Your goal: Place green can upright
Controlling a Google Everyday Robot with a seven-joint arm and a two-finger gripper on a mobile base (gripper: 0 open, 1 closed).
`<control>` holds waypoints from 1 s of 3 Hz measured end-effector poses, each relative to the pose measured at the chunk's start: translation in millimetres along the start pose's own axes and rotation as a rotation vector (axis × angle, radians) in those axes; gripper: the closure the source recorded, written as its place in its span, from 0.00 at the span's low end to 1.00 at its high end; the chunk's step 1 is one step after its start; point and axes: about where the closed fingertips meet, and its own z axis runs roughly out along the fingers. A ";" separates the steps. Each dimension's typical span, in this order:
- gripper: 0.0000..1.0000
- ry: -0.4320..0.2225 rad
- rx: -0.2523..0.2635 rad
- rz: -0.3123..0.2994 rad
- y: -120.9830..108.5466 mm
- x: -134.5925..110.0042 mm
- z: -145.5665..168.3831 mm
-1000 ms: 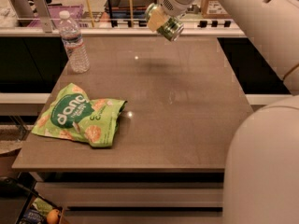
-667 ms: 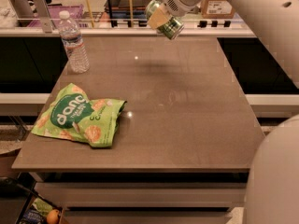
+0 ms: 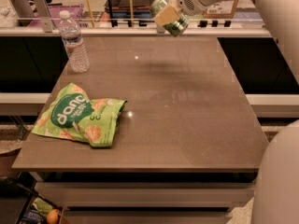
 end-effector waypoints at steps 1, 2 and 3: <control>1.00 -0.054 -0.041 -0.023 -5.8 -3.4 -4.5; 1.00 -0.091 -0.066 -0.040 -6.1 -6.8 -4.0; 1.00 -0.132 -0.087 -0.043 -1.6 -6.9 4.3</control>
Offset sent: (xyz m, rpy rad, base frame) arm 0.0049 -0.0066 0.0192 0.0866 -0.0603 0.1401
